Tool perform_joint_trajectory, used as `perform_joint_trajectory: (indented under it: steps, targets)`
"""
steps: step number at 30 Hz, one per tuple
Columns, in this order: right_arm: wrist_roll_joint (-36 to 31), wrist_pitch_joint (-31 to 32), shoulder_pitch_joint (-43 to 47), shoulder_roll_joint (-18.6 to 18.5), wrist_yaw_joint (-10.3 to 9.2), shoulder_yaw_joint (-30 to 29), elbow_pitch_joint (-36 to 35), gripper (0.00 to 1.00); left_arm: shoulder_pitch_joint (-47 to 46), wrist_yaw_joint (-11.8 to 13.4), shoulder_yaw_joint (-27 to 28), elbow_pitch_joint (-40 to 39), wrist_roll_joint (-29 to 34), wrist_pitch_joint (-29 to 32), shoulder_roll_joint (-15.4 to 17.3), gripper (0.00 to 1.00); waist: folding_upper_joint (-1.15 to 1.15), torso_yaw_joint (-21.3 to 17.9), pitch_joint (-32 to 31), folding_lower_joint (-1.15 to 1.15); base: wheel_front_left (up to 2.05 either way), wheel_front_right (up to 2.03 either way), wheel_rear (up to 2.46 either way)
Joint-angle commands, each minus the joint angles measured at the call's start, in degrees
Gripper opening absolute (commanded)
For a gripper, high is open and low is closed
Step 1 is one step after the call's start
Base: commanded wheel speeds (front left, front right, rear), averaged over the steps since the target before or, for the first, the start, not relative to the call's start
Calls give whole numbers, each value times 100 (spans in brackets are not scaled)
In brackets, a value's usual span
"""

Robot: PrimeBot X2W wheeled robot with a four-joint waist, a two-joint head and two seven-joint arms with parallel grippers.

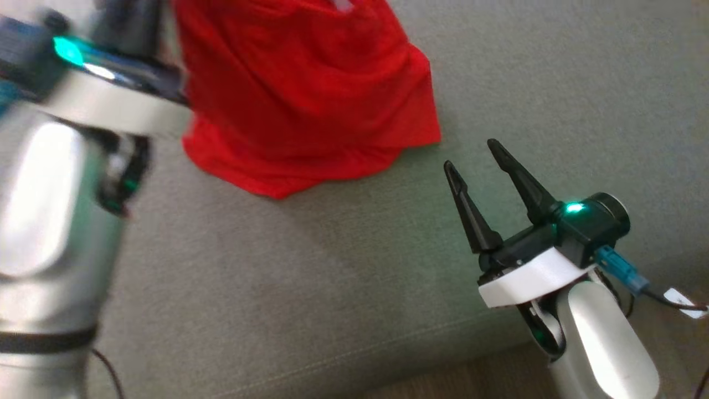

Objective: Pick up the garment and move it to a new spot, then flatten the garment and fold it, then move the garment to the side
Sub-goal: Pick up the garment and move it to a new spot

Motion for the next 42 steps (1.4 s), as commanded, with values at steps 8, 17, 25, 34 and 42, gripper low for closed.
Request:
perform_joint_trajectory:
  steps: [8, 17, 25, 34, 42]
  targets:
    - [-28, -13, 154, 24, -1, 110, -131, 100, -894, 181, 1113, -673, -124, 283, 1140, 0, 0, 561, -249, 0, 0, 0, 0]
    - [-224, -13, 248, 24, -1, 124, -71, 100, -938, 337, 1712, -682, -217, 420, 1761, 0, 0, 1245, -223, 0, 0, 0, 0]
    - [-426, -13, 246, 24, -1, 152, -77, 100, -326, 576, 2038, -76, -222, 212, 1863, 0, 0, 1549, -101, 0, 0, 0, 0]
    - [-630, -13, 226, 24, -1, 188, -26, 100, 413, 653, 2377, 924, -478, -8, 1369, 0, 0, 1600, 105, 0, 0, 0, 0]
    - [-654, -13, 141, 24, -1, 237, 0, 100, 699, 143, 2840, 1974, -855, -27, 642, 0, 0, 1525, 243, 0, 0, 0, 0]
